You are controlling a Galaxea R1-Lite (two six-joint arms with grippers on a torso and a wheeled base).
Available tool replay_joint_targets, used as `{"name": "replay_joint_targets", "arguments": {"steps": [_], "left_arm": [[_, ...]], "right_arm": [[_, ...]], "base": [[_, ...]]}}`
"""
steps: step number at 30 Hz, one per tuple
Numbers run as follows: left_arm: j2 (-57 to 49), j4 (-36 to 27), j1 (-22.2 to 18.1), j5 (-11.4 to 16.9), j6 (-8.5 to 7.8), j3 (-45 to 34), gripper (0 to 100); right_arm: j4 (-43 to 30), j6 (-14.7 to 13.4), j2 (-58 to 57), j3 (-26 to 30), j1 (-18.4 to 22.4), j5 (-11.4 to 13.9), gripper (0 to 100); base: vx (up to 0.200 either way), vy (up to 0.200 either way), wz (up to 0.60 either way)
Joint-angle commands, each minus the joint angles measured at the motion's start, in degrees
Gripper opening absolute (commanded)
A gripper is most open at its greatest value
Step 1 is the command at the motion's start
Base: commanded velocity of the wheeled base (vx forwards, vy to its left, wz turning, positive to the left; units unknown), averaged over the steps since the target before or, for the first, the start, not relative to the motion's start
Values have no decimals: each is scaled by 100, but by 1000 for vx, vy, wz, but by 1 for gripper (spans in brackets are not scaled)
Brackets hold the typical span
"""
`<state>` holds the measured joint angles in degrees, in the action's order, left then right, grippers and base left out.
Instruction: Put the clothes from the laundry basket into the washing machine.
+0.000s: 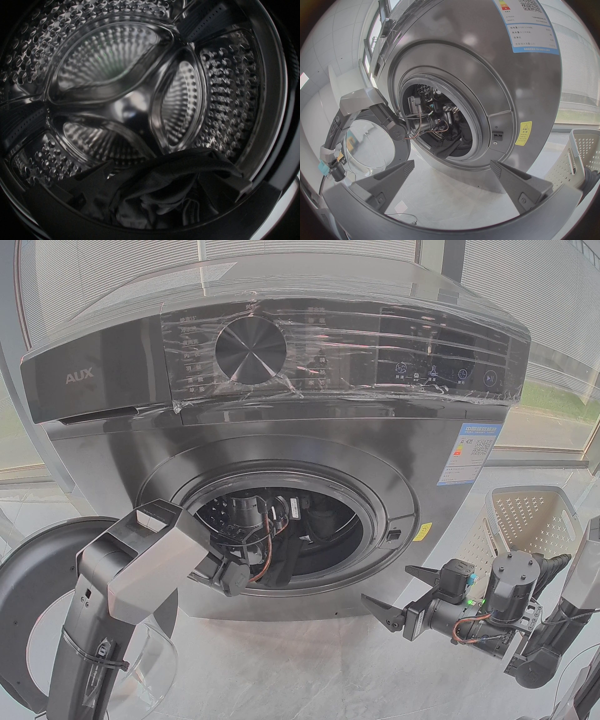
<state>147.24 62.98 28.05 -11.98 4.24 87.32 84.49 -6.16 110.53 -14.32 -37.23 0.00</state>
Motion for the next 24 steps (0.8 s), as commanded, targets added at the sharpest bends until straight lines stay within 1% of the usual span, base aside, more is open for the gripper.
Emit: {"name": "replay_joint_targets", "arguments": {"steps": [1,2,3,5,9,12,20,24], "left_arm": [[-776,-330,166,258,-2,-1086,100],[-881,-400,183,381,6,-1341,100],[-943,-453,183,442,-2,-1499,100],[-995,-523,210,495,-46,-1771,100],[-995,-550,218,636,-73,-2184,100],[-978,-558,254,680,-81,-2422,100],[-749,-576,245,680,-81,-2457,100],[-512,-550,218,671,-81,-2299,100]], "right_arm": [[6,0,12,0,-4,0,100],[6,0,12,0,-4,0,100],[6,0,12,0,-12,0,100],[-3,0,12,9,-12,0,100],[-3,0,3,9,-12,0,100],[-3,0,3,9,-21,0,100],[-3,0,-5,9,-48,0,100],[-3,-8,3,9,-91,0,100]], "base": [[0,0,0],[0,0,0],[0,0,0],[0,0,0],[0,0,0],[0,0,0],[0,0,0],[0,0,0]]}}
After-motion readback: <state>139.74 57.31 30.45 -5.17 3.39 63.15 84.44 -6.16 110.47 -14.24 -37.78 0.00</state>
